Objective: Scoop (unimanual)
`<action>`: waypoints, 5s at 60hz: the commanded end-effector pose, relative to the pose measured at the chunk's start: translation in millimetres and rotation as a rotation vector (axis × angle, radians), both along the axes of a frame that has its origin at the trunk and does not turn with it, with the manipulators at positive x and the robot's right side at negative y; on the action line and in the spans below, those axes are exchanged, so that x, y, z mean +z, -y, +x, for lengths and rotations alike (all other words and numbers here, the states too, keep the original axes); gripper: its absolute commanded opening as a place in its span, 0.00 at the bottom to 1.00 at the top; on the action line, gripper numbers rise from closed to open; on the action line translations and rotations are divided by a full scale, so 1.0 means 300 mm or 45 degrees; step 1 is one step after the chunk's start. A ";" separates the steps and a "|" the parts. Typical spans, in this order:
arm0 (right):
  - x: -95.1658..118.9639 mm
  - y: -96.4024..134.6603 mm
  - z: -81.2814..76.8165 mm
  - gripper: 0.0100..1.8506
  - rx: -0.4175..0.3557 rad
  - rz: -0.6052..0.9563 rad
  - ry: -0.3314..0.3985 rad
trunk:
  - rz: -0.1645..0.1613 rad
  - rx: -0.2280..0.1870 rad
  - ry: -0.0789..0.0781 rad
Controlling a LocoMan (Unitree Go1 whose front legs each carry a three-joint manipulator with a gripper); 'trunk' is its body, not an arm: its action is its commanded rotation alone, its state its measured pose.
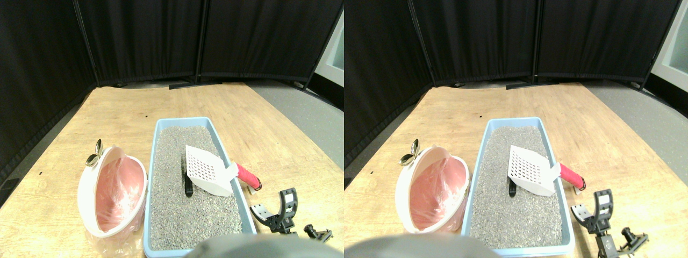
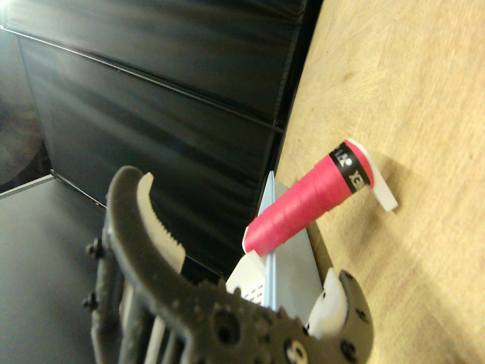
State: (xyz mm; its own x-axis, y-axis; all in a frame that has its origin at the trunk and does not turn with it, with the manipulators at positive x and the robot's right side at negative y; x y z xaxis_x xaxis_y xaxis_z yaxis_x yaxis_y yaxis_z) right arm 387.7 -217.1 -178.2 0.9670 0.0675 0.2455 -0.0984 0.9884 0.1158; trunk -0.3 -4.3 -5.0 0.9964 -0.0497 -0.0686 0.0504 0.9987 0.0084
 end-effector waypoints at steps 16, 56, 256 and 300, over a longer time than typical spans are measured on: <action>-0.045 -0.010 0.067 0.51 -0.025 0.053 -0.020 | -0.034 0.012 0.000; -0.065 -0.016 0.140 0.49 -0.041 0.141 -0.085 | -0.055 0.018 -0.008; 0.358 0.032 0.353 0.06 0.166 -0.372 0.167 | -0.186 0.137 -0.001; 0.378 0.005 0.416 0.22 0.280 -0.661 0.149 | -0.310 0.270 -0.059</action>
State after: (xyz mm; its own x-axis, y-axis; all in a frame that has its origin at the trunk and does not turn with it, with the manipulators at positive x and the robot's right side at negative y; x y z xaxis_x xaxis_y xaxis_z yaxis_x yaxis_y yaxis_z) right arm 515.7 -220.7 -72.1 0.8930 0.4147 0.1750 -0.3272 0.8651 -0.3801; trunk -3.1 -5.7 -4.1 0.9869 0.1229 -0.1041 -0.1421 0.9687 -0.2035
